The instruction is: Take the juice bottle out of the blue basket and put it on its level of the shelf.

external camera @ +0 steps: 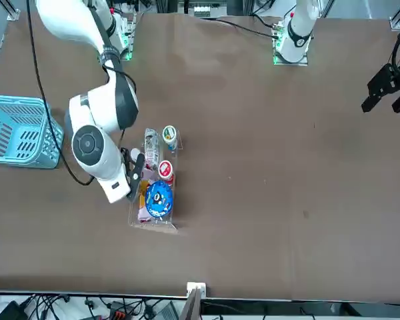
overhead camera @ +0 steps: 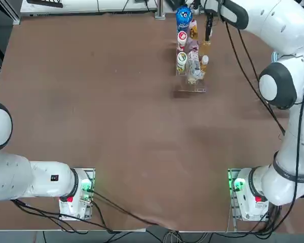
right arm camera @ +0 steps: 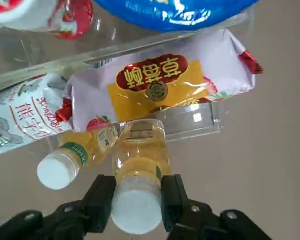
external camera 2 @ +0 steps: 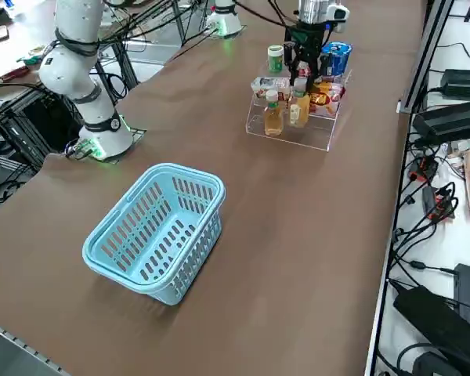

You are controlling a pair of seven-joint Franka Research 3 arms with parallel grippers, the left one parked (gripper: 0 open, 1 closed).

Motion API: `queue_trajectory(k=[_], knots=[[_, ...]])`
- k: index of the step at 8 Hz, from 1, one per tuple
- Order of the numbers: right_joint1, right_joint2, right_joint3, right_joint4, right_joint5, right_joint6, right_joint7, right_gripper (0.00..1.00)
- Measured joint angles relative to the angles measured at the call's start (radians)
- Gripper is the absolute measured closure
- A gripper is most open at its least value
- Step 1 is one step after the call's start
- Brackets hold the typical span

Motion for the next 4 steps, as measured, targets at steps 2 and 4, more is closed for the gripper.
queue_trajectory(k=[2,4], knots=[[0.0,0.016,0.0,-0.01,0.0,0.025,0.012,0.47],[0.0,0.03,0.001,-0.012,0.0,0.056,0.033,0.47]])
